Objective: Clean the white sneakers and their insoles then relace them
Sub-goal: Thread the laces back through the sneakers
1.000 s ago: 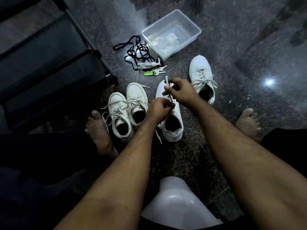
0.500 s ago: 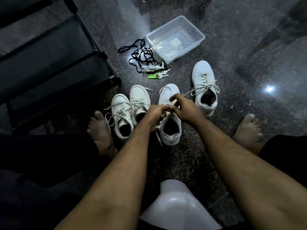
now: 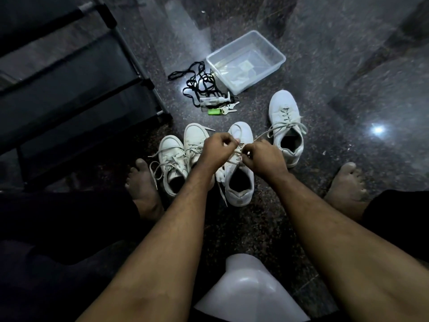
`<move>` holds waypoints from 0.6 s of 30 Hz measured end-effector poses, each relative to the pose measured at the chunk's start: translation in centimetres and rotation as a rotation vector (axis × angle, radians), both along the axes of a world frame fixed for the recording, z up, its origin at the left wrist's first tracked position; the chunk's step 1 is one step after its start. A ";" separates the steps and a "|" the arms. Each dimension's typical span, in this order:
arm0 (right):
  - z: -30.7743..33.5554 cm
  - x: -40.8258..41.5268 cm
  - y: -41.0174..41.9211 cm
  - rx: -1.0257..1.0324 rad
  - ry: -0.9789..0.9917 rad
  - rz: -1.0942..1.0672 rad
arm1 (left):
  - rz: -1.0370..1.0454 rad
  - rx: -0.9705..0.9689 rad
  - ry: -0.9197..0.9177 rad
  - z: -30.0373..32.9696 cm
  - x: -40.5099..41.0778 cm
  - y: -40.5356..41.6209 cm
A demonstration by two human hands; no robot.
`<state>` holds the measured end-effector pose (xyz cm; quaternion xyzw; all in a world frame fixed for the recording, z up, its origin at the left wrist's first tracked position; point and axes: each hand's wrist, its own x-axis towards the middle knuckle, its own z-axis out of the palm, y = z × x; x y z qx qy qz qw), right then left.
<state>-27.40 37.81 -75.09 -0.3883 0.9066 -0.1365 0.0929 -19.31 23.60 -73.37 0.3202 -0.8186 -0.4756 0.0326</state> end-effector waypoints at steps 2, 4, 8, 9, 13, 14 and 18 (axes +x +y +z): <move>0.1 -0.1 0.0 0.024 -0.148 -0.058 | -0.236 -0.130 0.011 0.5 0.1 -0.6; 0.2 -0.3 0.1 -0.011 -0.334 -0.084 | -0.393 -0.250 -0.048 0.4 0.2 -0.9; 0.3 -0.7 0.5 -0.114 -0.605 -0.044 | -0.413 -0.265 -0.191 -1.1 0.9 -0.4; 0.3 -0.8 0.6 -0.131 -0.634 -0.036 | -0.396 -0.266 -0.197 -1.5 1.1 0.1; -0.2 -0.8 1.0 -0.135 -0.678 -0.022 | -0.247 -0.239 -0.081 -1.9 1.7 1.2; -0.4 -0.8 1.0 -0.131 -0.655 -0.047 | -0.238 -0.225 -0.087 -2.0 1.7 1.1; -0.8 -1.2 1.5 0.047 -0.438 -0.187 | -0.161 -0.197 -0.076 -1.9 1.5 0.2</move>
